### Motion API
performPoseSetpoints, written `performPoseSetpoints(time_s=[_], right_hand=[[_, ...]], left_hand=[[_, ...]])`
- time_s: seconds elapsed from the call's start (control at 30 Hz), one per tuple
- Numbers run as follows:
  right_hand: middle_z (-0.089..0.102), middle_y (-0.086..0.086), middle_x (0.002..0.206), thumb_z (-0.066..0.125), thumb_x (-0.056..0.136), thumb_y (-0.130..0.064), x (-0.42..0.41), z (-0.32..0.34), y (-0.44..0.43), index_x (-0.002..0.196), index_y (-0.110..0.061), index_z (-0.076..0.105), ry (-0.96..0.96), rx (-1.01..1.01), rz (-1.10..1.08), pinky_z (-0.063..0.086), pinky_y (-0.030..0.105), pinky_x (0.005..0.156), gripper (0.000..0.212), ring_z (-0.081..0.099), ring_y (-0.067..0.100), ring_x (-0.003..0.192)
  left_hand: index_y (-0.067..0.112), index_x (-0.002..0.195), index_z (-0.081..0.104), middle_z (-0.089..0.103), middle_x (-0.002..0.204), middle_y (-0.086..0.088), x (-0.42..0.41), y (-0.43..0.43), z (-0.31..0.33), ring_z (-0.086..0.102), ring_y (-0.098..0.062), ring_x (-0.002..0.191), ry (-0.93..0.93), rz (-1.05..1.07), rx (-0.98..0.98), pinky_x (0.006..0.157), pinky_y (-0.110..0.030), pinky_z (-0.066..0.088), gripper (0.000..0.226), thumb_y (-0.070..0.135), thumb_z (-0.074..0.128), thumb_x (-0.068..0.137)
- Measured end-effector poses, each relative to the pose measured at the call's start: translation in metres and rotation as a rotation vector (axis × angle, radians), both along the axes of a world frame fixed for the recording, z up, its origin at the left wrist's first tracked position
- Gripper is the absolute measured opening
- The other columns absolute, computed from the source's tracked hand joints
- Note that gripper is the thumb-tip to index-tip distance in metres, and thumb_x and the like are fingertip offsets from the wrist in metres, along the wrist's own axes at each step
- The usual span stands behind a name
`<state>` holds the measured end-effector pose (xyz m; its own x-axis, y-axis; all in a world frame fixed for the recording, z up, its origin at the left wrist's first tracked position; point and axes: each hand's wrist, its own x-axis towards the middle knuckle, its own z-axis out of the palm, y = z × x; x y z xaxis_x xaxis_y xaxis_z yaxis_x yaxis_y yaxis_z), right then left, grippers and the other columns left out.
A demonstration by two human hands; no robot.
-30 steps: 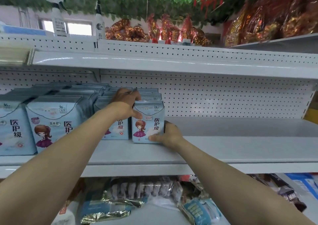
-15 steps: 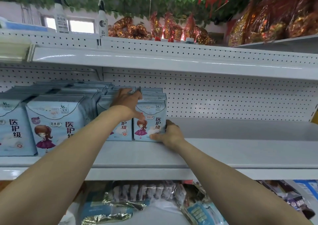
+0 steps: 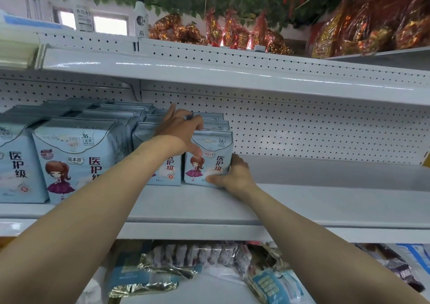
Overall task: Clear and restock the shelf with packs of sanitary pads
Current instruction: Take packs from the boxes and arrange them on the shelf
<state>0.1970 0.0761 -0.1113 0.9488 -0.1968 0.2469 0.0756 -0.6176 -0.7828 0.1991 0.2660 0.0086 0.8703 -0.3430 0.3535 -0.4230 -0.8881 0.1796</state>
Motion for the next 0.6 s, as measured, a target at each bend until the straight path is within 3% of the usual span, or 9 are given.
performPoseSetpoints(time_s=[0.13, 0.27, 0.33, 0.4, 0.6], right_hand=[[0.065, -0.006, 0.115, 0.086, 0.041, -0.051, -0.004, 0.007, -0.001, 0.120, -0.033, 0.055, -0.017, 0.041, 0.026, 0.054, 0.041, 0.097, 0.086, 0.058, 0.019, 0.113], [0.048, -0.001, 0.130, 0.092, 0.058, -0.044, -0.004, 0.008, -0.004, 0.141, -0.029, 0.047, 0.033, -0.004, 0.016, 0.040, 0.039, 0.112, 0.096, 0.040, 0.017, 0.126], [0.058, -0.007, 0.128, 0.092, 0.057, -0.045, -0.004, 0.005, -0.007, 0.139, -0.031, 0.047, 0.066, 0.072, 0.063, 0.046, 0.038, 0.107, 0.095, 0.053, 0.015, 0.122], [0.066, -0.010, 0.121, 0.090, 0.067, -0.034, -0.007, 0.005, -0.005, 0.136, -0.029, 0.048, 0.088, 0.130, 0.127, 0.051, 0.033, 0.099, 0.081, 0.063, 0.013, 0.113], [0.068, -0.011, 0.120, 0.086, 0.074, -0.029, -0.010, 0.007, -0.003, 0.128, -0.030, 0.052, 0.095, 0.152, 0.161, 0.050, 0.035, 0.101, 0.064, 0.064, 0.014, 0.111]], left_hand=[[0.029, 0.132, 0.048, 0.024, 0.161, -0.008, -0.010, 0.001, 0.005, -0.004, -0.025, 0.152, 0.012, 0.017, 0.041, 0.121, -0.038, -0.008, 0.073, 0.048, 0.084, 0.072], [0.027, 0.137, 0.046, 0.026, 0.161, -0.008, -0.019, 0.000, 0.008, -0.001, -0.023, 0.152, 0.008, 0.020, 0.068, 0.120, -0.037, -0.009, 0.075, 0.049, 0.082, 0.075], [0.027, 0.139, 0.045, 0.025, 0.161, -0.008, -0.021, 0.000, 0.008, 0.000, -0.023, 0.152, 0.007, 0.026, 0.080, 0.120, -0.037, -0.010, 0.077, 0.050, 0.081, 0.075], [0.027, 0.141, 0.043, 0.025, 0.161, -0.008, -0.022, 0.001, 0.009, -0.001, -0.024, 0.152, 0.007, 0.031, 0.094, 0.120, -0.037, -0.010, 0.078, 0.050, 0.080, 0.076], [0.028, 0.145, 0.040, 0.027, 0.161, -0.007, -0.023, 0.001, 0.008, 0.000, -0.026, 0.152, 0.003, 0.040, 0.111, 0.120, -0.039, -0.010, 0.081, 0.052, 0.078, 0.078]])
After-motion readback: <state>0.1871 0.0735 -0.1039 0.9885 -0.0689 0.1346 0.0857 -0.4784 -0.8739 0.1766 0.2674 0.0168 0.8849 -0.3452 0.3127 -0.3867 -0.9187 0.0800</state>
